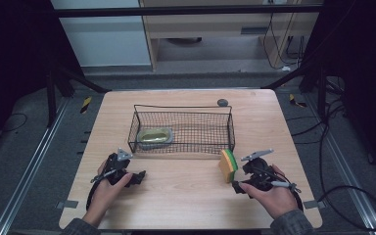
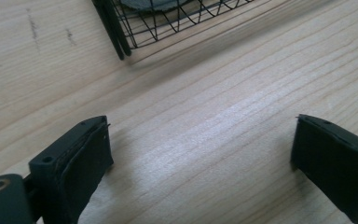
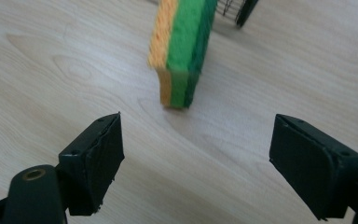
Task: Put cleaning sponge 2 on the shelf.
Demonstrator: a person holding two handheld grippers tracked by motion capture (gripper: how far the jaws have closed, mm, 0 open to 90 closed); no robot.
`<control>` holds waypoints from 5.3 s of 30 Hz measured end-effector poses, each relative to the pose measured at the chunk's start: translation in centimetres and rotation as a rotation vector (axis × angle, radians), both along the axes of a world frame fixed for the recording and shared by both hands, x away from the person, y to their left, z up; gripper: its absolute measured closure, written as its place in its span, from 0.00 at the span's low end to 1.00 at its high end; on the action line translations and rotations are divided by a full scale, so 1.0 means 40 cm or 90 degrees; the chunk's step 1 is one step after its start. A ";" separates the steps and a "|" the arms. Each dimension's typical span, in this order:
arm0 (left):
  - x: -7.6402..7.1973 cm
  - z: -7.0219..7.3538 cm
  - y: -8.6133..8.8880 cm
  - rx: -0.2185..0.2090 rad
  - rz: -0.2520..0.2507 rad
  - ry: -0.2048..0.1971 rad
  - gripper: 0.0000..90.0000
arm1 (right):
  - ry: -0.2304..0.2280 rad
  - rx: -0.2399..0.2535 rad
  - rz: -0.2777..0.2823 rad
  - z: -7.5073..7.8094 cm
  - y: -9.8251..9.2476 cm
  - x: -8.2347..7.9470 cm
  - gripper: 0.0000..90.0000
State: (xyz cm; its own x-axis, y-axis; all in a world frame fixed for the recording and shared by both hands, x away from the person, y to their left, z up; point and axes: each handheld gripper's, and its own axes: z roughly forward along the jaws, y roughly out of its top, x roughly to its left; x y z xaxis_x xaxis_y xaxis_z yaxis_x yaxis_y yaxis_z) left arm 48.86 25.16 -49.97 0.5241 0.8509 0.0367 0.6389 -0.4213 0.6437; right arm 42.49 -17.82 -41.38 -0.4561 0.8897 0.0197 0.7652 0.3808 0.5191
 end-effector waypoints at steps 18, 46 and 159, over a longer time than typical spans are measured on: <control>0.003 -0.010 0.003 -0.018 -0.005 -0.005 0.00 | 0.045 -0.028 -0.002 0.013 0.100 0.175 0.25; 0.007 -0.014 0.009 -0.026 -0.018 -0.017 0.00 | 0.053 0.000 0.020 0.019 0.020 0.171 0.71; 0.020 -0.023 0.019 -0.041 -0.046 -0.043 0.00 | -0.073 -0.056 0.109 0.163 0.115 0.533 0.71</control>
